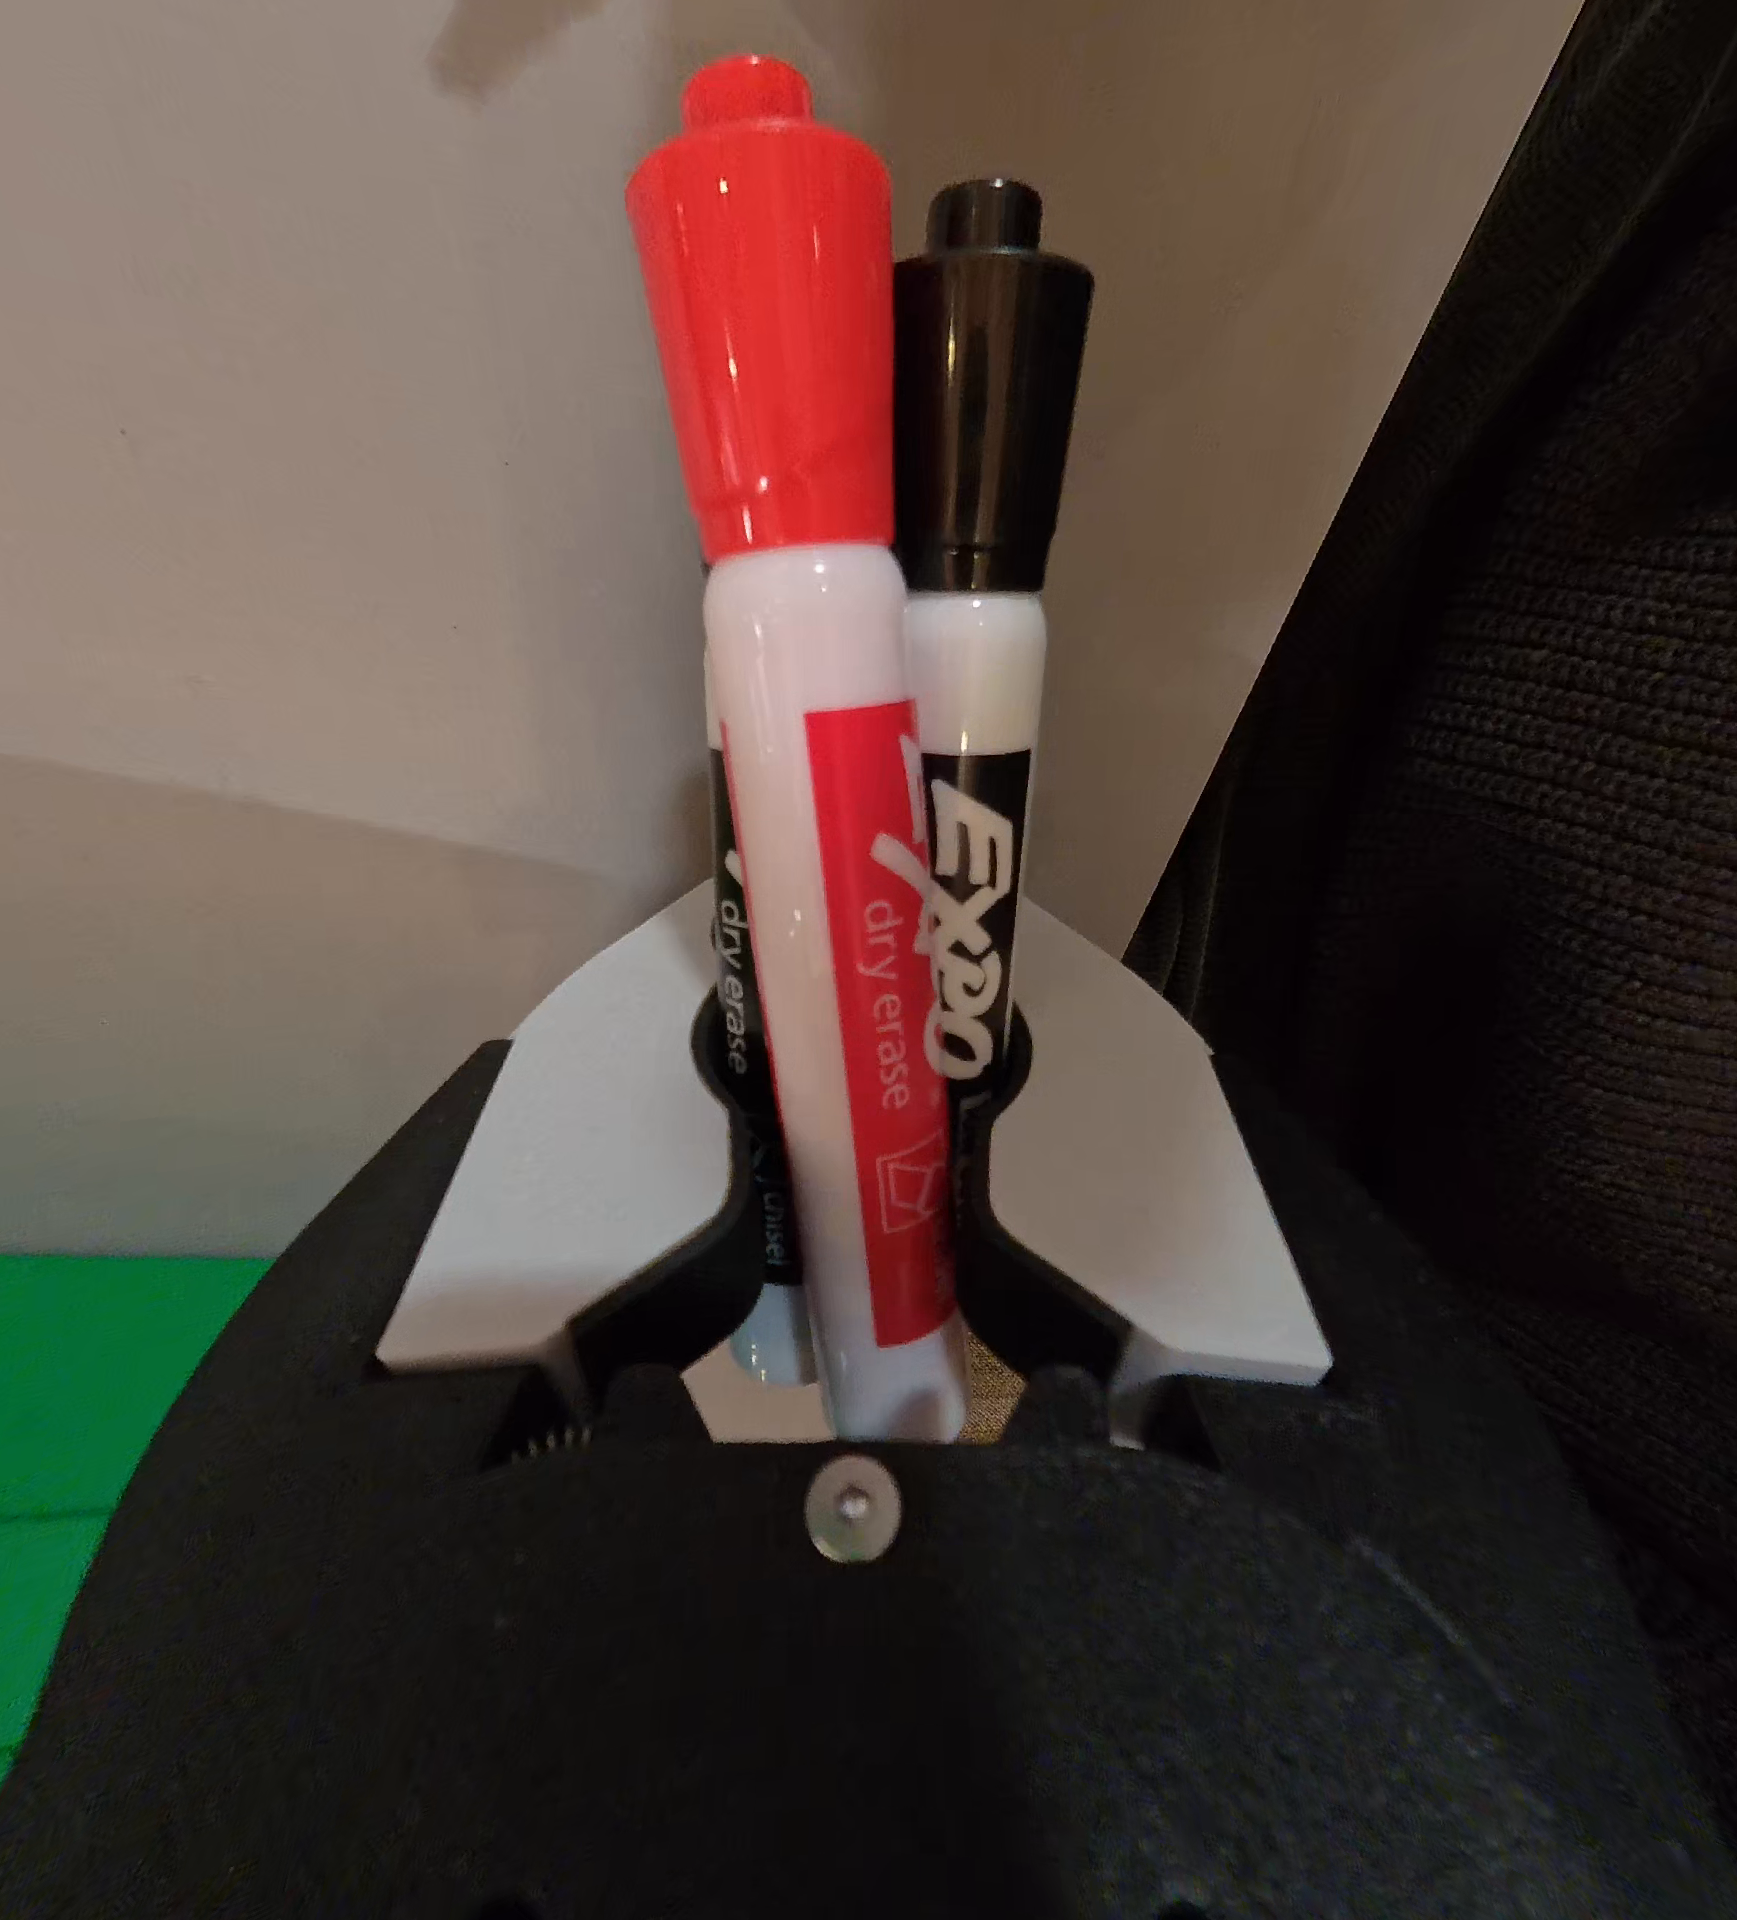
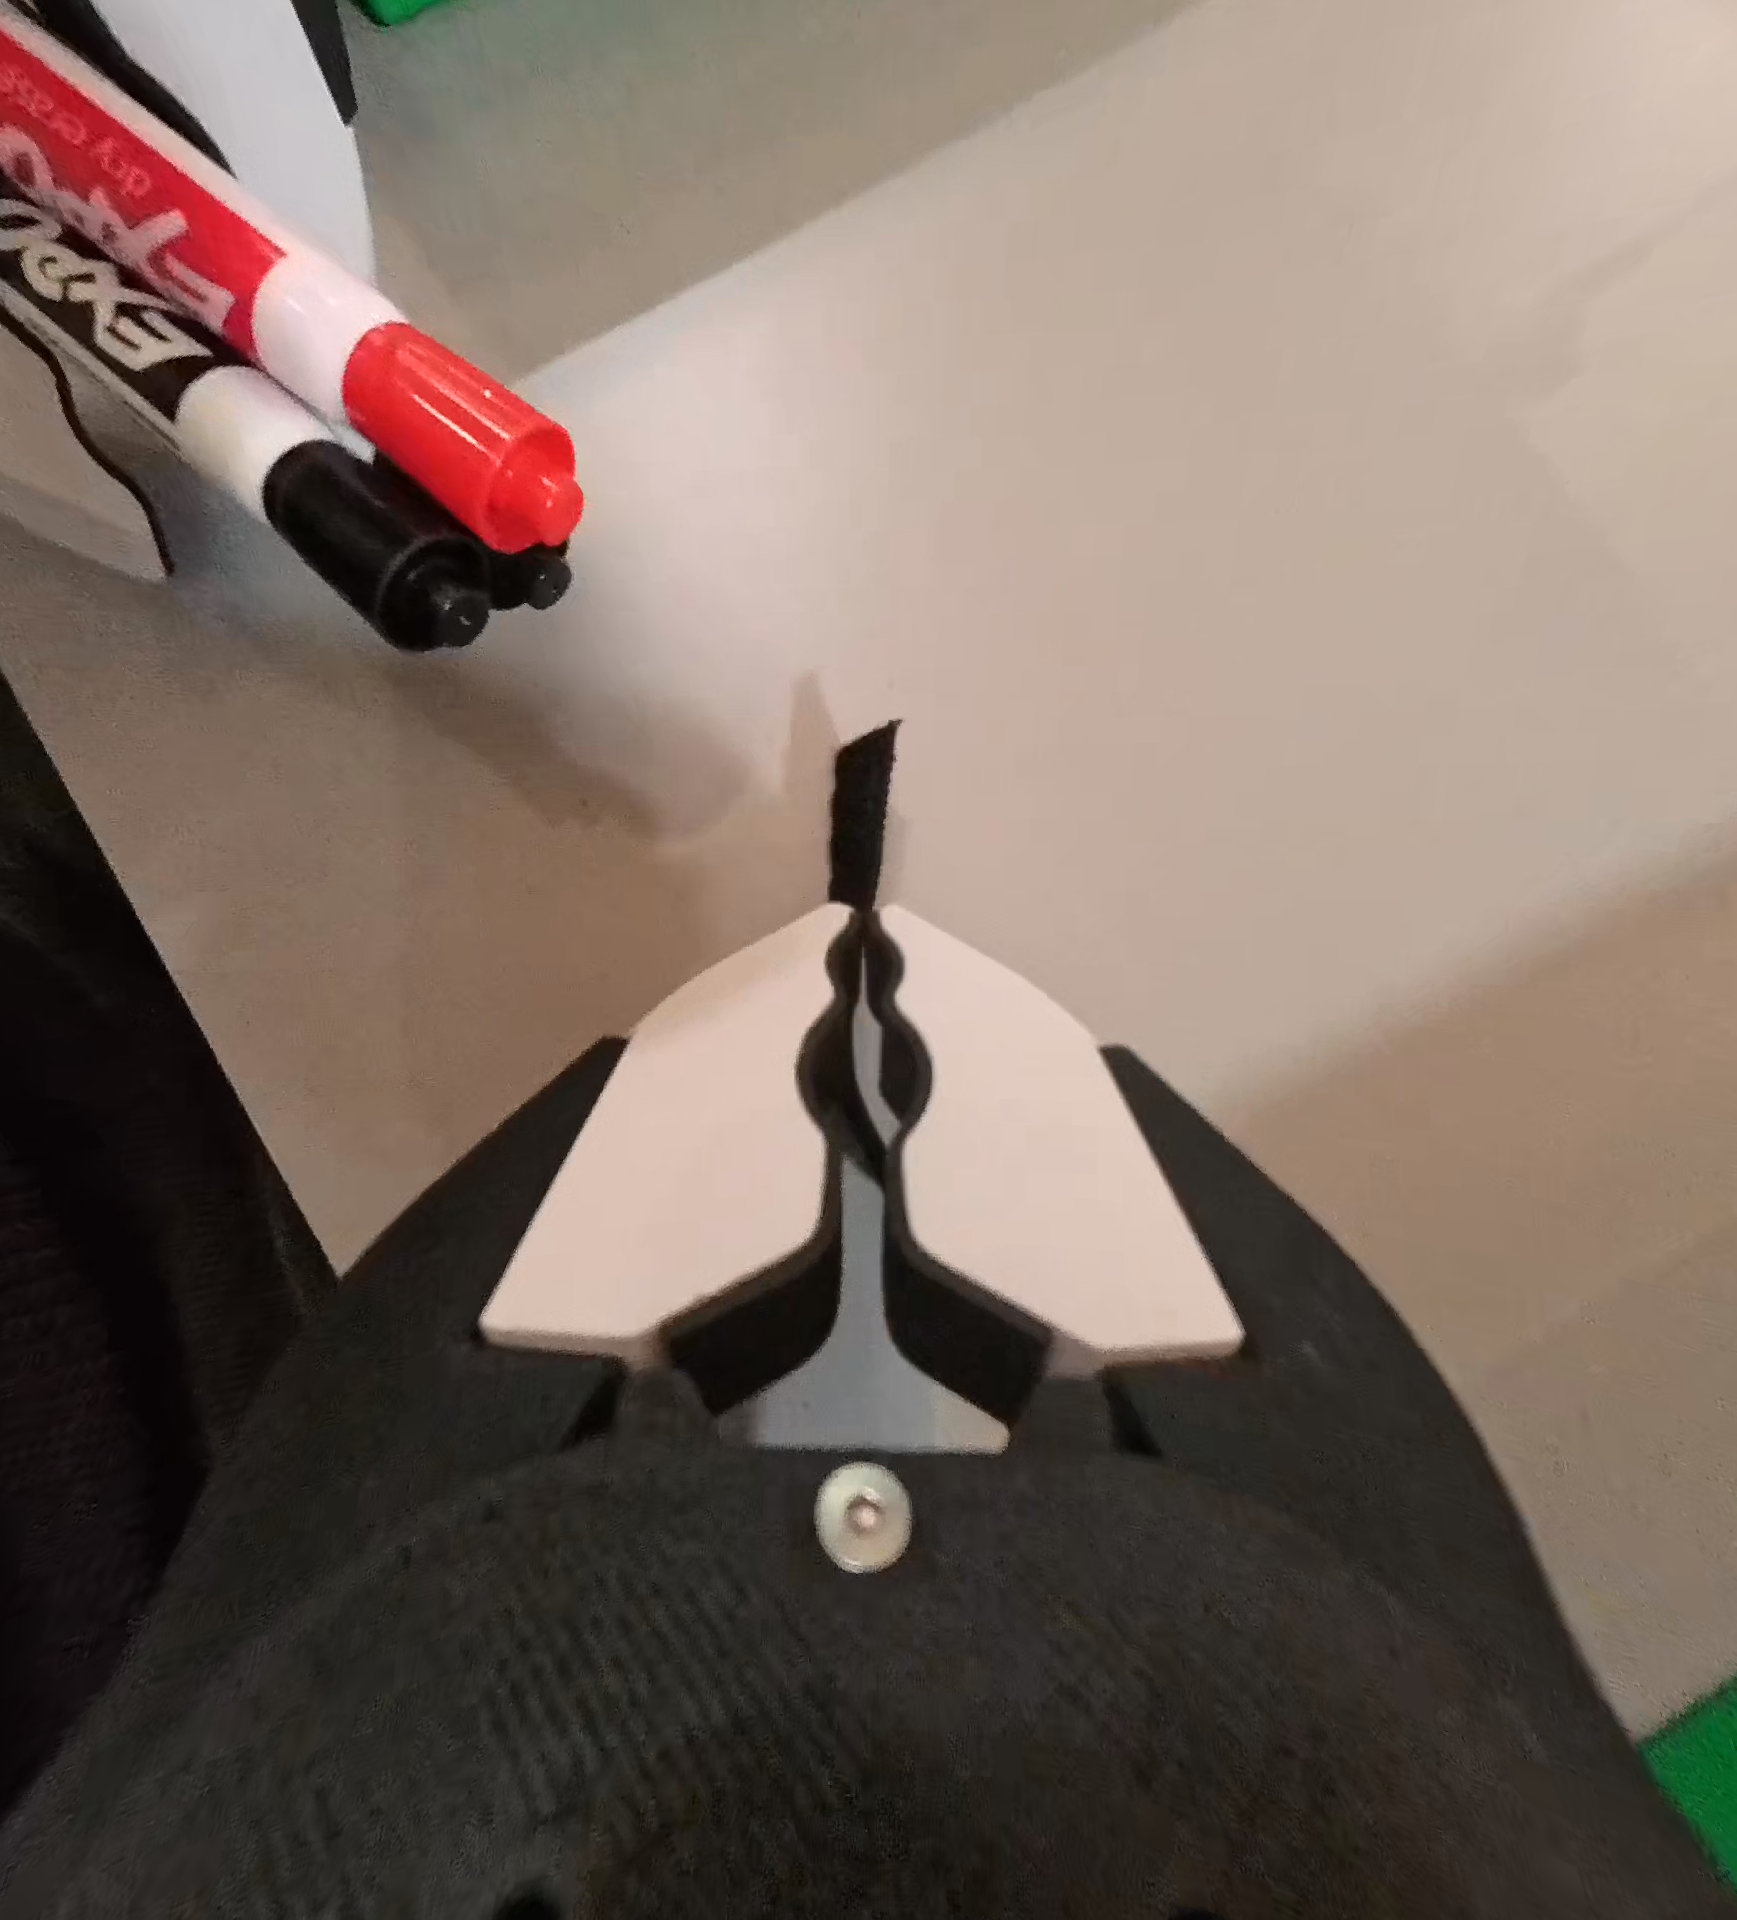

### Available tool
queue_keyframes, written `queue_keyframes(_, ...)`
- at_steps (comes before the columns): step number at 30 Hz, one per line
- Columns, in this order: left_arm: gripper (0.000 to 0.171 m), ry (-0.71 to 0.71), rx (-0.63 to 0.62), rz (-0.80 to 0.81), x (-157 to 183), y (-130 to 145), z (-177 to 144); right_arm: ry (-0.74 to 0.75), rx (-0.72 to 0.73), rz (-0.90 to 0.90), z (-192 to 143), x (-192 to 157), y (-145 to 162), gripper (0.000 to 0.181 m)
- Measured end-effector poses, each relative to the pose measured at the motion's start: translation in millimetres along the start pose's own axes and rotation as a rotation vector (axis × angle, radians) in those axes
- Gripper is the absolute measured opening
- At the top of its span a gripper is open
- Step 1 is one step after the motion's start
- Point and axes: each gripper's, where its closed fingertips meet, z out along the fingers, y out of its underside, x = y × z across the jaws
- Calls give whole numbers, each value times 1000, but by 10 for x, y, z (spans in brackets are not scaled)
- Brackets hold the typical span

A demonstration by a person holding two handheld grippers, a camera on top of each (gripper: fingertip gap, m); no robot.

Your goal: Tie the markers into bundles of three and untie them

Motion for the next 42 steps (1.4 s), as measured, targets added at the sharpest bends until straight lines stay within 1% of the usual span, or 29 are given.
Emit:
queue_keyframes(3,45,-2,-2,0,1,1,1,-22,-1,-4,-19,-18,18,1)
queue_keyframes(4,45,-3,-2,0,1,1,2,-38,4,6,-30,-29,14,6)
queue_keyframes(6,45,-4,-3,0,1,1,2,-61,14,27,-45,-43,2,25)
queue_keyframes(7,45,-4,-3,-1,1,0,2,-57,21,29,-48,-36,-7,30)
queue_keyframes(16,45,0,1,-3,2,2,2,-69,-17,-34,11,-171,26,29)
queue_keyframes(18,45,1,1,-3,2,2,2,-77,-30,-35,38,-195,53,21)
queue_keyframes(21,45,1,1,-3,2,2,2,-95,-48,-67,50,-242,83,4)
queue_keyframes(23,45,1,2,-4,3,2,2,-156,-36,-118,-1,-334,66,3)
queue_keyframes(24,45,2,3,-5,2,3,2,-217,-30,-165,-50,-426,68,3)
queue_keyframes(26,44,5,5,-6,3,2,2,-345,-19,-310,-179,-648,129,3)
queue_keyframes(27,45,5,6,-6,2,3,2,-354,-22,-392,-225,-689,186,4)
queue_keyframes(28,45,6,6,-6,2,3,2,-319,-36,-463,-242,-663,243,5)
queue_keyframes(29,45,6,6,-7,3,3,2,-263,-52,-519,-248,-595,285,12)
queue_keyframes(30,45,6,6,-6,2,3,2,-208,-61,-549,-255,-516,301,26)
queue_keyframes(31,45,6,7,-6,3,4,1,-175,-63,-548,-277,-453,298,34)
queue_keyframes(34,45,8,9,-7,2,4,1,-148,-57,-417,-398,-300,233,50)
queue_keyframes(36,44,8,9,-8,3,5,1,-67,-54,-302,-481,-121,184,54)
queue_keyframes(37,44,7,9,-8,2,5,1,0,-61,-210,-517,-6,177,55)
queue_keyframes(39,44,10,9,-9,2,5,1,95,-50,101,-575,134,185,59)
queue_keyframes(40,45,13,10,-10,3,5,0,68,4,272,-588,88,151,63)
queue_keyframes(41,45,16,13,-11,3,5,-1,-9,75,397,-597,-27,100,71)
queue_keyframes(42,45,20,16,-14,3,4,-2,-50,131,481,-607,-103,87,78)
